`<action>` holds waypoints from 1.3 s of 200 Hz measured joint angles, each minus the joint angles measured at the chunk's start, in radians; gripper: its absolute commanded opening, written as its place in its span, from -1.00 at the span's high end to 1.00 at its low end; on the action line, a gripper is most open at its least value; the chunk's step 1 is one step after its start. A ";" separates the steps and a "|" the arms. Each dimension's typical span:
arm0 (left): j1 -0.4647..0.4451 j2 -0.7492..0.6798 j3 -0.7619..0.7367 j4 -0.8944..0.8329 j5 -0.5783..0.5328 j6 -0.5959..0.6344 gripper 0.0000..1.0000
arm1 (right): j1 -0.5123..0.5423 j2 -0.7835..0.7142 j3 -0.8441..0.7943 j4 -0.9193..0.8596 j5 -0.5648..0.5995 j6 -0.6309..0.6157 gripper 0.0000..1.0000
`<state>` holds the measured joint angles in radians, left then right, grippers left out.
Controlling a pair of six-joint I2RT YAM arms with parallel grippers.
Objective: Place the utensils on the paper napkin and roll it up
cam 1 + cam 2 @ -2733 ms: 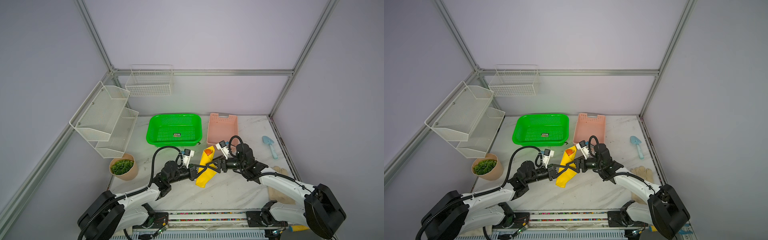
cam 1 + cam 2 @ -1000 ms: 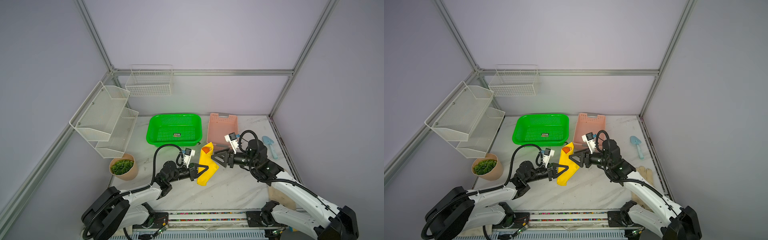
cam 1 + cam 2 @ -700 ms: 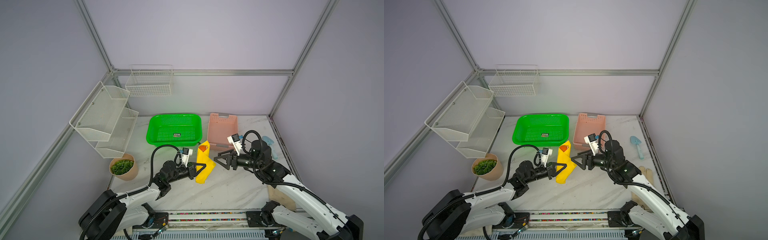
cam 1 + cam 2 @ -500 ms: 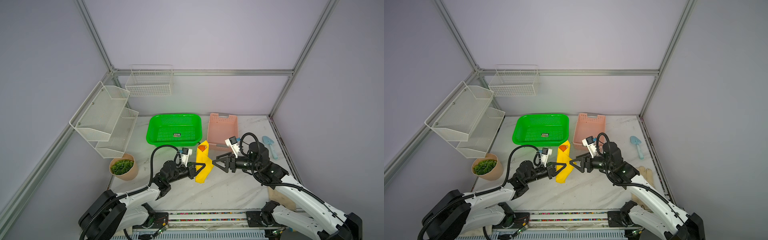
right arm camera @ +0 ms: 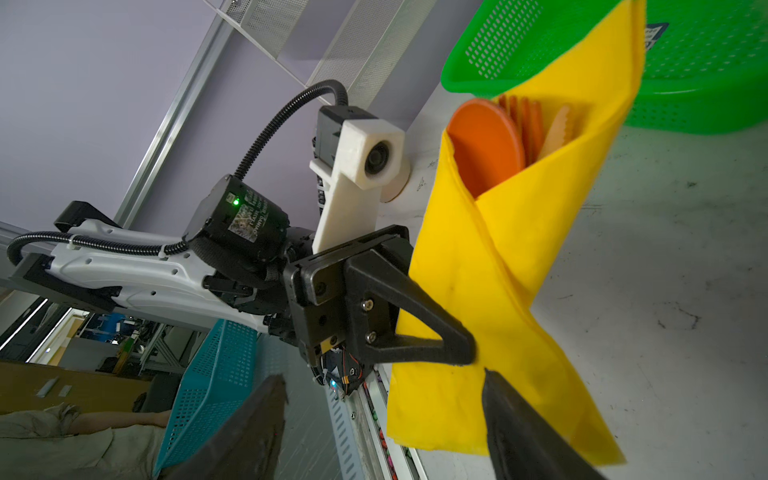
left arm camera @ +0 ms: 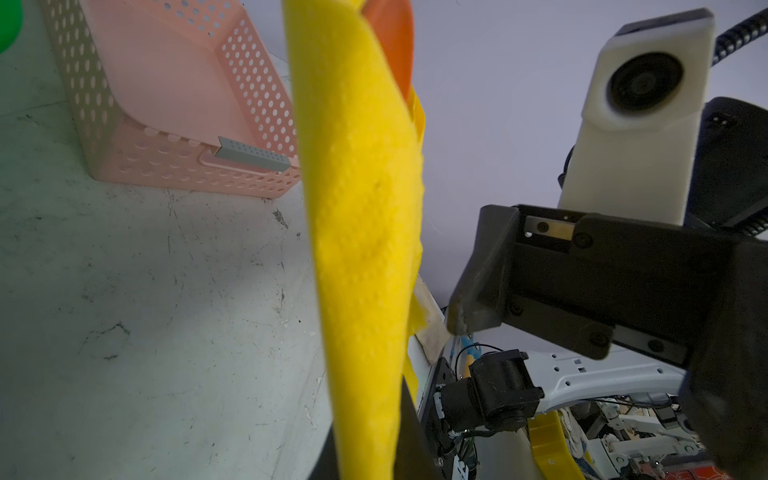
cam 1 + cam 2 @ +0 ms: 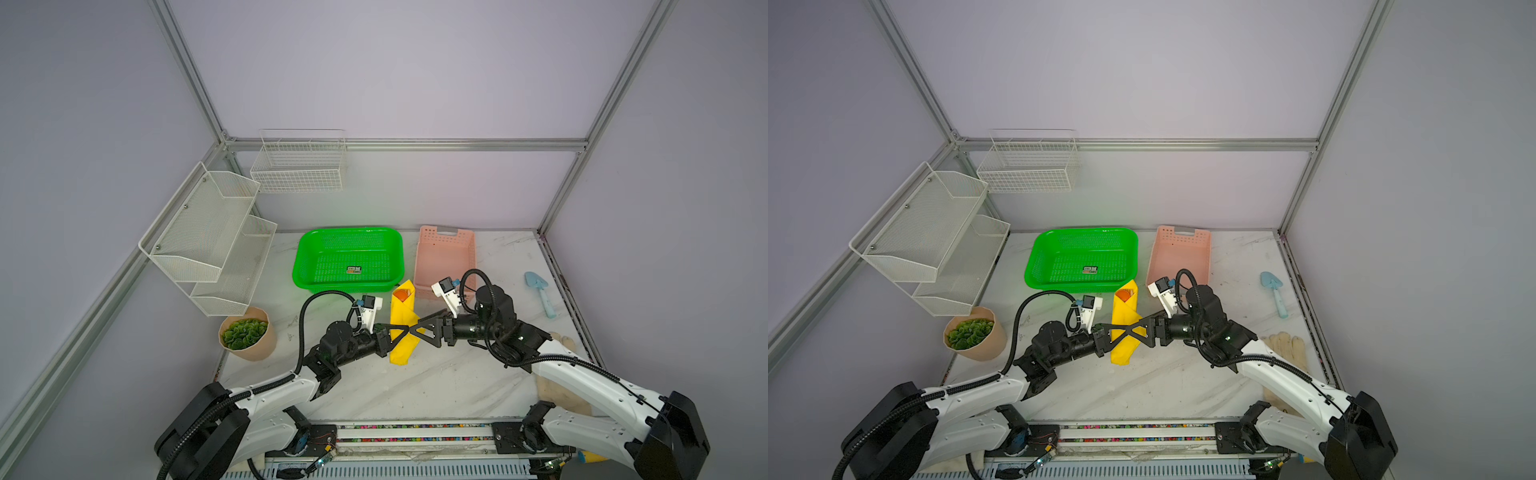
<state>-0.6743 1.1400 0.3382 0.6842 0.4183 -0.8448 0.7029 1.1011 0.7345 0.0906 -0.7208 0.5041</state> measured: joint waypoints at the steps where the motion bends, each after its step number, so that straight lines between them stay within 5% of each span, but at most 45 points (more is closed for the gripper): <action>1: 0.000 0.000 0.000 0.000 0.000 0.000 0.87 | 0.000 0.001 0.000 0.000 0.000 0.000 -0.52; 178: 0.000 -0.002 0.000 0.002 -0.003 0.000 0.87 | 0.001 0.082 -0.030 0.048 0.078 0.000 -0.50; 260: 0.000 -0.061 0.000 -0.056 -0.035 0.032 0.88 | 0.006 -0.038 0.048 -0.109 0.206 -0.039 -0.52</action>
<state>-0.6743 1.0786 0.3382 0.6277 0.3828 -0.8124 0.7090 1.0630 0.7826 -0.0189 -0.5152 0.4652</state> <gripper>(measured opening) 0.091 0.770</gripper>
